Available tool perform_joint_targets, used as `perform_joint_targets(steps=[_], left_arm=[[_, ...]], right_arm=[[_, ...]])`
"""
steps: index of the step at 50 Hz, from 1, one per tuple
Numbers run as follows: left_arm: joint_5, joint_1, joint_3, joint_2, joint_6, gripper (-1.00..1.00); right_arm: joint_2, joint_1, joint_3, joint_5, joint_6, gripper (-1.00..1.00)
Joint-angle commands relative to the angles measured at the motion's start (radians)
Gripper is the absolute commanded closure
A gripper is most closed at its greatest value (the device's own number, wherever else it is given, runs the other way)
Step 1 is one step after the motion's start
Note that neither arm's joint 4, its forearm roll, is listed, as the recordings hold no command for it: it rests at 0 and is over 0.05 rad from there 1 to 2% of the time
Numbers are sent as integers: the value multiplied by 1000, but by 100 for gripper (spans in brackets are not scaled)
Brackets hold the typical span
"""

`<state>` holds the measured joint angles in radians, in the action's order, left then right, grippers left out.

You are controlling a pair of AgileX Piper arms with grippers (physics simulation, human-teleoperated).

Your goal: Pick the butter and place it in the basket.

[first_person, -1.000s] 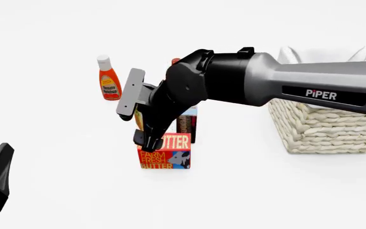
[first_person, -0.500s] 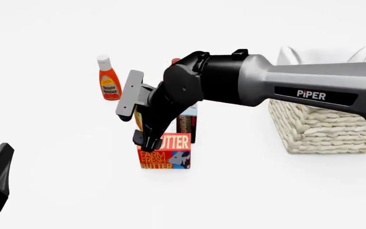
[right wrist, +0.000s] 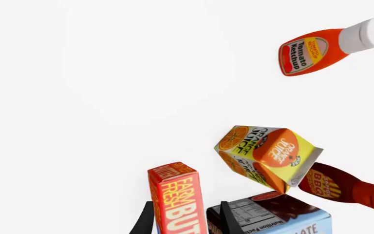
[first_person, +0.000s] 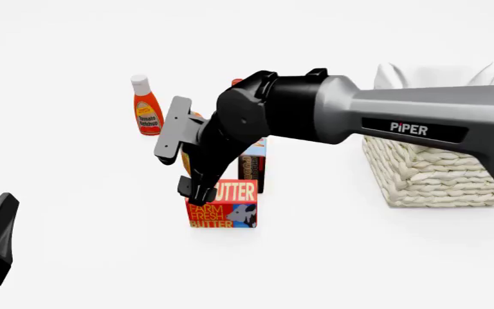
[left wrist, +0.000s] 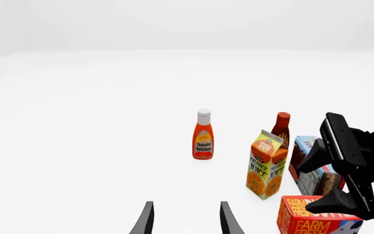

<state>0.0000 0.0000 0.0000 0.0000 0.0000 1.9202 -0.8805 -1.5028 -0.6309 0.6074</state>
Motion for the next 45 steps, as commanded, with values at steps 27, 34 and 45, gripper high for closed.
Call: perform_joint_targets(steps=[27,34,45], left_arm=[[0,0,0,0,0,-100],[0,0,0,0,0,-100],[0,0,0,0,0,-100]], right_arm=[[24,4,-7,4,-1,-100],[32,3,-8,6,-3,-100],[42,5,-7,11,-3,-100]])
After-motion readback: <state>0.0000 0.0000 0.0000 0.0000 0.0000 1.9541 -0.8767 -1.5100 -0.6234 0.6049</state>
